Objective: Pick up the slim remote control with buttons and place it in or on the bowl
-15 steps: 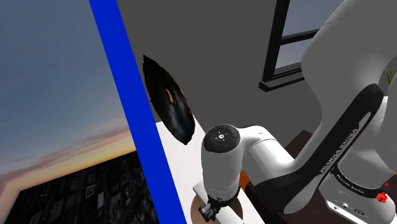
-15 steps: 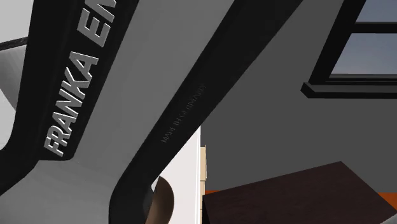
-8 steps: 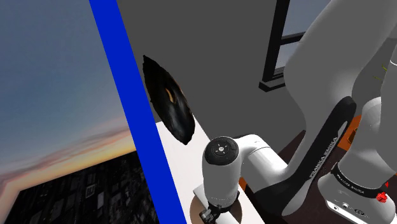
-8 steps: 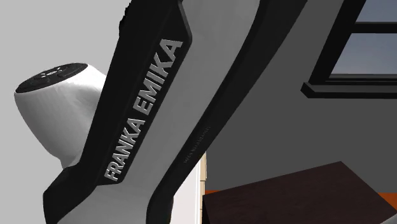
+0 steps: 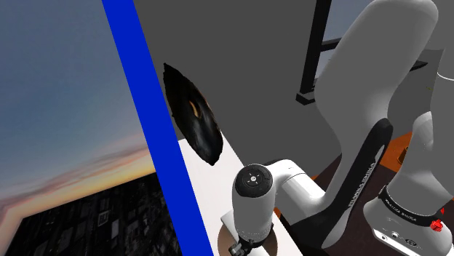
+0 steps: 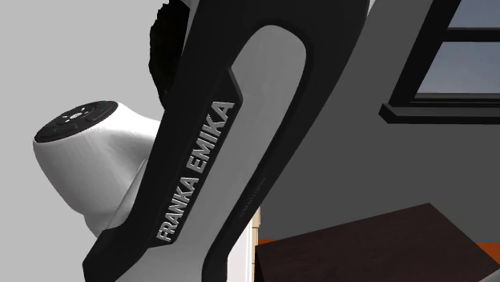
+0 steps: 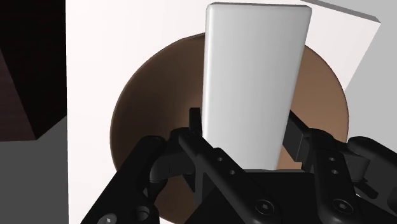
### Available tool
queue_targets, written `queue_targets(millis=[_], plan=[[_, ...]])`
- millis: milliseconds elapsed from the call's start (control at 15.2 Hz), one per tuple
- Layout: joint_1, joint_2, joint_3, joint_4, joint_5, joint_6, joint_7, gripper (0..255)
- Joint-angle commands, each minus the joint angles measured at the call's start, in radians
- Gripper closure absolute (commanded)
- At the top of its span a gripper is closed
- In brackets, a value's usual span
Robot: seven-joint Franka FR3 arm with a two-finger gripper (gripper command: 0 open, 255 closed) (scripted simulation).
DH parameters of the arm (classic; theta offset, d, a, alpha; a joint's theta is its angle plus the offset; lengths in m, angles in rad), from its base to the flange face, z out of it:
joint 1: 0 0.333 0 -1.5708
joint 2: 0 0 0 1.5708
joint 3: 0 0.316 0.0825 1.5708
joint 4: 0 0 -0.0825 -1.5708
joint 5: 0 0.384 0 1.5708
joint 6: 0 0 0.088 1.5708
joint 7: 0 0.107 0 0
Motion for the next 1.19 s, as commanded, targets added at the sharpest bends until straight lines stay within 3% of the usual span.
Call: queue_targets(millis=[0,132,198,528,792,1122], plan=[[-0.001,0.002,-0.002,-0.001,-0.001,0.0,0.0,255],[-0.001,0.002,-0.002,-0.001,-0.001,0.0,0.0,255],[-0.001,0.003,-0.003,0.0,-0.001,-0.001,0.001,0],[-0.001,0.002,-0.002,-0.001,-0.001,0.0,0.0,0],[-0.078,-0.141,0.104,-0.01,0.175,-0.105,-0.124,0],[-0.074,-0.141,0.1,-0.01,0.176,-0.105,-0.125,0]])
